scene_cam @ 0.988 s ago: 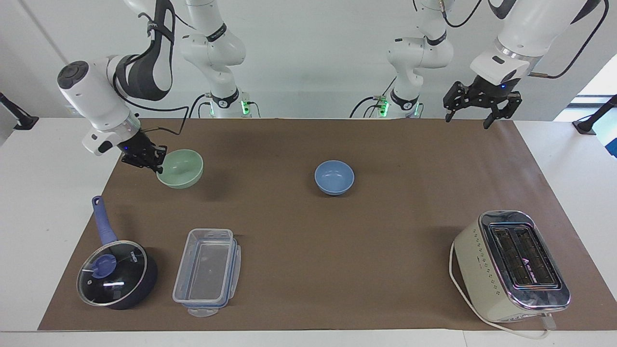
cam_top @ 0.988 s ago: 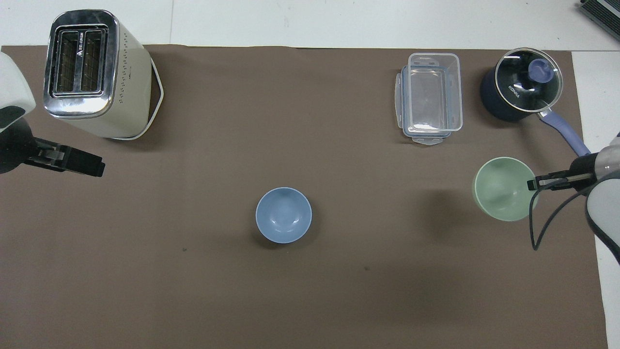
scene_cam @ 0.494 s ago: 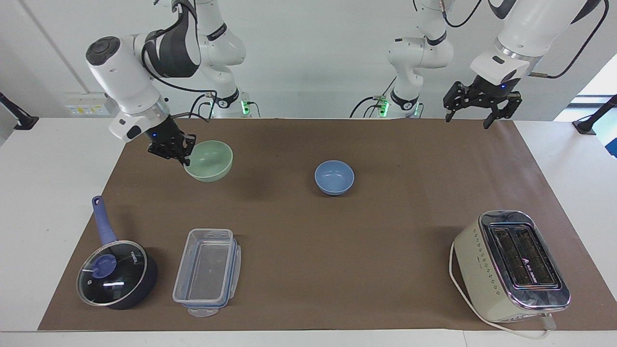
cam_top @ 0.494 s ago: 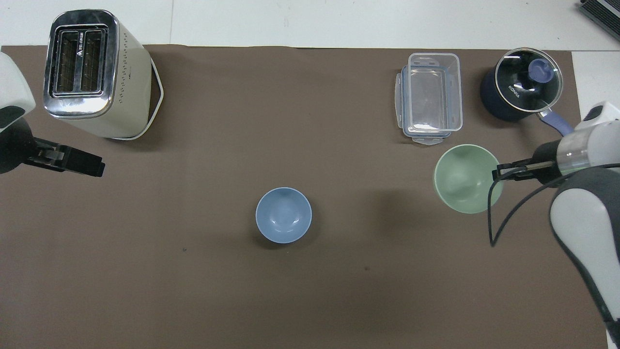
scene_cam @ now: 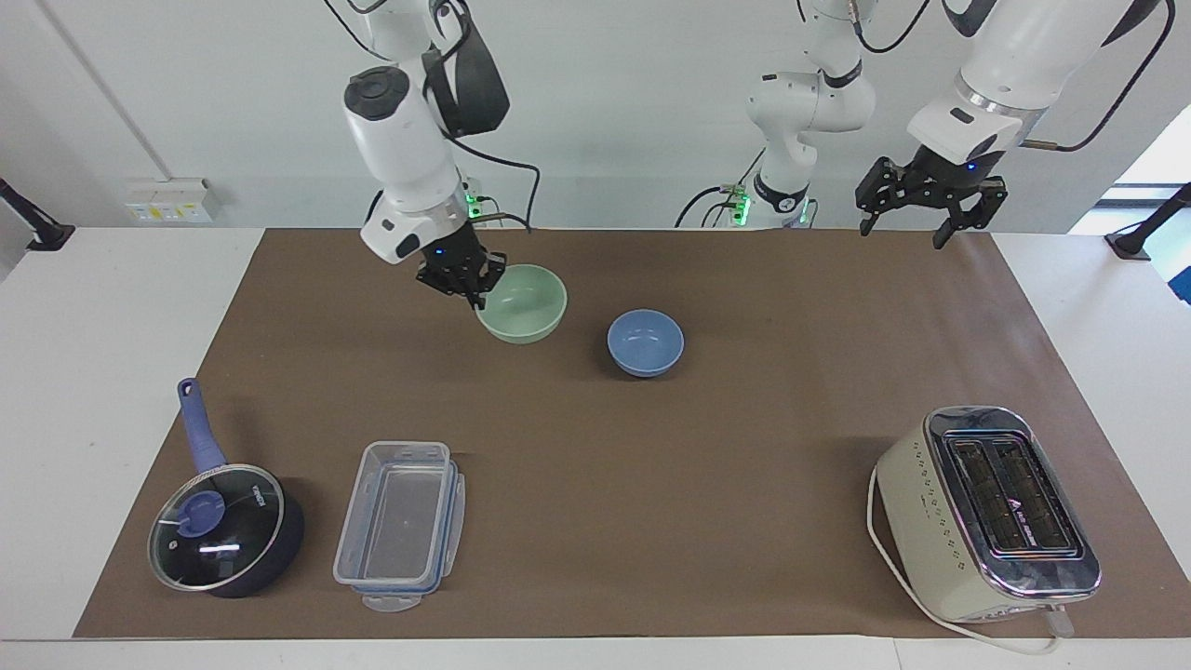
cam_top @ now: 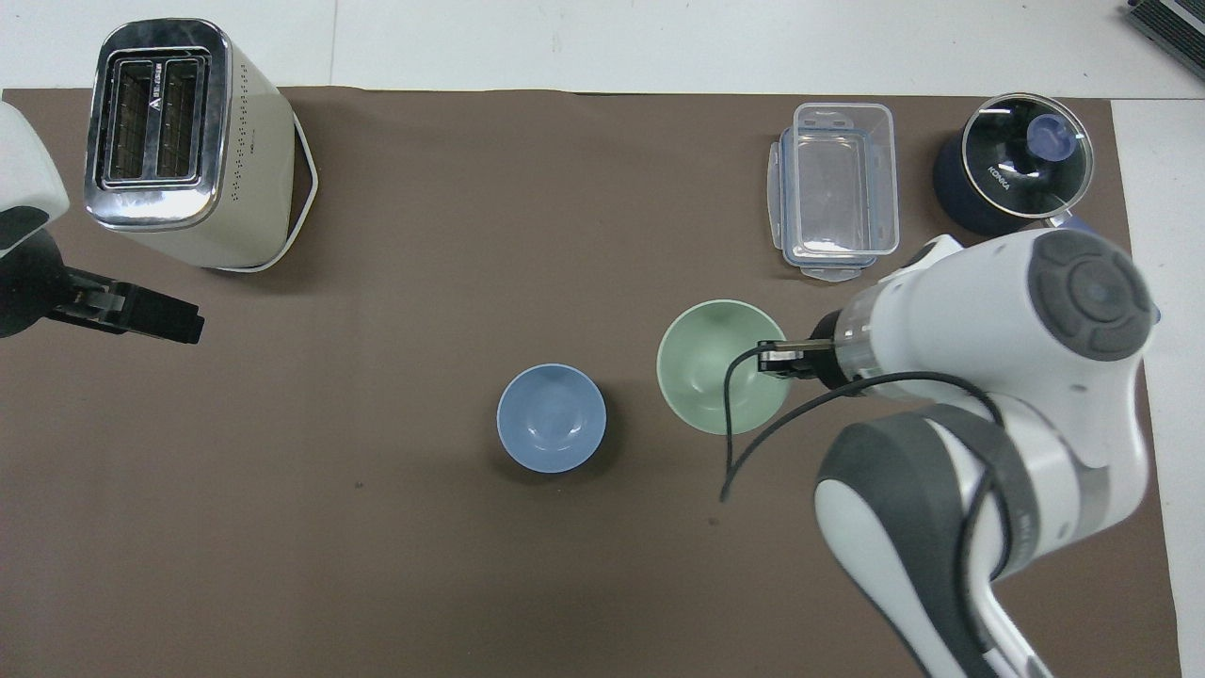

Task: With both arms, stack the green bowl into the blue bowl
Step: 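Lift the green bowl with the right gripper over the blue bowl, then lower the green bowl into the blue bowl with the right gripper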

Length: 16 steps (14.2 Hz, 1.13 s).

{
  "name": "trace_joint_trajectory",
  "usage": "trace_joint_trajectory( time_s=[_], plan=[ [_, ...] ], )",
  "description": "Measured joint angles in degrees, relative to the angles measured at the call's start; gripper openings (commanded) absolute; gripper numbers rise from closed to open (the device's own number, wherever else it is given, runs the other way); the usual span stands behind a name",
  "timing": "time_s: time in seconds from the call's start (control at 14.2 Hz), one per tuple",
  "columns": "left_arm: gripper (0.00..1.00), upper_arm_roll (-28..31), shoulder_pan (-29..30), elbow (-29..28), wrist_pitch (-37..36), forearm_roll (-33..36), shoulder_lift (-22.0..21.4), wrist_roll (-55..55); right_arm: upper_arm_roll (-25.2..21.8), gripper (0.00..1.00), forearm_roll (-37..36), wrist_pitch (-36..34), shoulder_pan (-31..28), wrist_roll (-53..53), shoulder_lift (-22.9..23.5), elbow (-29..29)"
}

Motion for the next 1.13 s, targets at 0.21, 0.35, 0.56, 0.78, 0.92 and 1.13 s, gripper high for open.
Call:
trace_joint_trajectory(
  time_s=[0.21,0.35,0.56,0.78,0.92,1.13],
  plan=[
    [1.00,0.00,0.00,0.00,0.00,0.00,0.00,0.00,0.04,0.00,-0.01,3.27,6.58,8.63,2.86,0.73],
    [1.00,0.00,0.00,0.00,0.00,0.00,0.00,0.00,-0.01,0.00,-0.01,4.34,9.02,11.59,3.94,1.28],
    [1.00,0.00,0.00,0.00,0.00,0.00,0.00,0.00,-0.02,0.00,-0.01,7.05,12.72,15.91,5.86,1.45],
    [1.00,0.00,0.00,0.00,0.00,0.00,-0.02,0.00,-0.05,0.00,-0.02,9.31,14.75,17.02,8.12,1.52],
    [1.00,0.00,0.00,0.00,0.00,0.00,-0.02,0.00,-0.06,0.00,-0.02,10.19,15.00,17.02,9.28,1.51],
    [1.00,0.00,0.00,0.00,0.00,0.00,-0.03,0.00,-0.07,0.00,-0.35,10.95,15.53,17.03,10.89,1.47]
  ],
)
